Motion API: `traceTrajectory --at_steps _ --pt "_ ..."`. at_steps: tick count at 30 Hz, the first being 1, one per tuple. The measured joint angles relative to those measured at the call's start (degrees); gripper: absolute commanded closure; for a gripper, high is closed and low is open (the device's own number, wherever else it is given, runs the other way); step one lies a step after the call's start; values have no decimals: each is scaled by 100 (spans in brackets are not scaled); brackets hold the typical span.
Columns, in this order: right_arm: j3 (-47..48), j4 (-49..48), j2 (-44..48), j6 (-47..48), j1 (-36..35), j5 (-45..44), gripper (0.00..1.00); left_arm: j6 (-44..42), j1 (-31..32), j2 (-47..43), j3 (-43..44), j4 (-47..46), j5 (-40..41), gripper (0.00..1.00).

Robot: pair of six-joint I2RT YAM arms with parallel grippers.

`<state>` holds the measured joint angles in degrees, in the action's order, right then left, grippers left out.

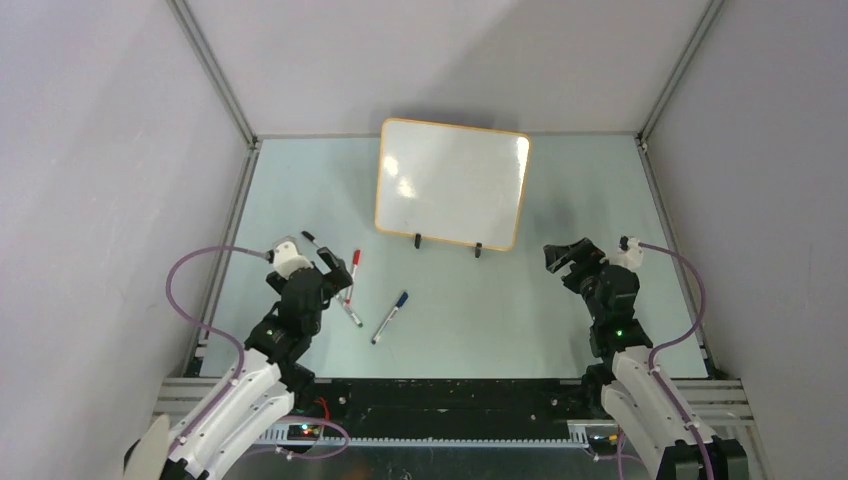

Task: Write a sentence on the whiteboard
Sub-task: Adjust the whiteboard marker at the center of the board.

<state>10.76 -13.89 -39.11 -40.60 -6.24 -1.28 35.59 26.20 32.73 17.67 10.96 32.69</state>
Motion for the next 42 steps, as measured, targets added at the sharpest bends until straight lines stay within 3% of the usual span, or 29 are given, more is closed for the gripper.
traceTrajectory --at_steps 10,17,30,42 --pt "11 -9 -109 -55 4 7 0 127 0 374 7 20 109 9" --pt "15 -7 -31 -94 -7 -20 0 428 4 1115 304 247 431 35" --pt "20 -22 -48 -94 -87 -37 0 1672 4 2474 656 979 153 40" --pt "20 -114 -118 -92 -157 -59 0 1864 4 3244 1198 1399 -28 41"
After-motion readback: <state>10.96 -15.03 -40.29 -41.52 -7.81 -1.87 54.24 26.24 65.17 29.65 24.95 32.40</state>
